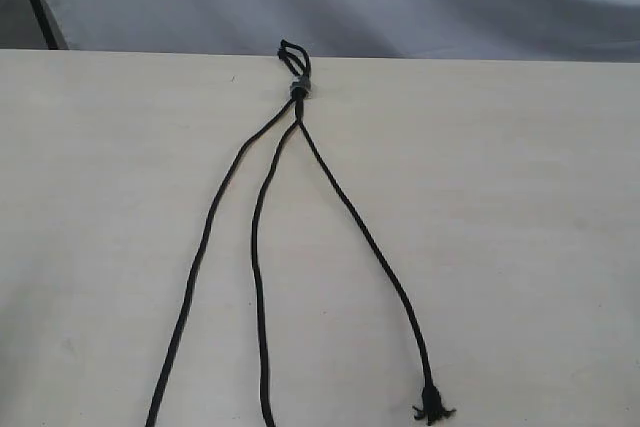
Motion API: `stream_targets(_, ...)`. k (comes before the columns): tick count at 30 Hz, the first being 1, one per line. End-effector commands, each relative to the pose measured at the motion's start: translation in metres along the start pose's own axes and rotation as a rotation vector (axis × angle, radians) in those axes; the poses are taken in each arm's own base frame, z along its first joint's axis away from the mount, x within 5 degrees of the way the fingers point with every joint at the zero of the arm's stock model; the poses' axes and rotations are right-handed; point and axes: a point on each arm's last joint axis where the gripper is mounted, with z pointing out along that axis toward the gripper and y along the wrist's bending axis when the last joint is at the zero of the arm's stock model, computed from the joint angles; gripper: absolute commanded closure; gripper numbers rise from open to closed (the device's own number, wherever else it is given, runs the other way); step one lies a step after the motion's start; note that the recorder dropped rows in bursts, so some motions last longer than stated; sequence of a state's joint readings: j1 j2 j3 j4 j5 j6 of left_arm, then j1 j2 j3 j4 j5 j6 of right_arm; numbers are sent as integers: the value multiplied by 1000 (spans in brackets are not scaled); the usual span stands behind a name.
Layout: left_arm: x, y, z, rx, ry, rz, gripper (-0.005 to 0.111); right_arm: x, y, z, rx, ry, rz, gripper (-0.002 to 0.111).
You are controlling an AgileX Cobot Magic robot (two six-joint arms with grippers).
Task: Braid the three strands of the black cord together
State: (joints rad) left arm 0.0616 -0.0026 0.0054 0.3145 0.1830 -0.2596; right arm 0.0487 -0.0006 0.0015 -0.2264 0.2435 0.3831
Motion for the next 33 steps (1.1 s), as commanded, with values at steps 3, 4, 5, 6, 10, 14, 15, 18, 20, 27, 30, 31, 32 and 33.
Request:
stream_targets(3,-1,0,0,0,1,-4,107,0,0,0,0,0,-13,109)
stream_targets(4,-1,0,0,0,1,-4,107,0,0,0,0,0,-13,109)
stream_targets(5,-1,0,0,0,1,-4,107,0,0,0,0,0,-13,109)
stream_targets(6,-1,0,0,0,1,-4,107,0,0,0,0,0,-13,109)
stream_targets(10,-1,0,0,0,1,-4,107,0,0,0,0,0,-13,109)
stream_targets(14,-1,0,0,0,1,-4,107,0,0,0,0,0,-13,109)
stream_targets(15,-1,0,0,0,1,-4,107,0,0,0,0,0,-13,109)
stream_targets(18,-1,0,0,0,1,-4,107,-1,0,0,-1,-3,-13,109)
stream_targets(20,-1,0,0,0,1,-4,107,-2,1,0,-7,-18,-13,109)
stream_targets(27,-14,-3,-1,43,-137,-67,107,-14,6,-1,-65,-155,8,109)
stream_targets(30,-31,-7,-5,95,-328,-67,107,-23,9,-3,-113,-252,86,109)
stream_targets(31,-37,-9,-8,117,-401,-80,107,-27,10,-5,-133,-292,110,109)
stream_targets(32,-42,-10,-10,139,-457,-106,107,-31,12,-6,-154,-331,136,109)
stream_targets(33,-48,-11,-14,173,-526,-154,107,-34,13,-8,-176,-373,154,109)
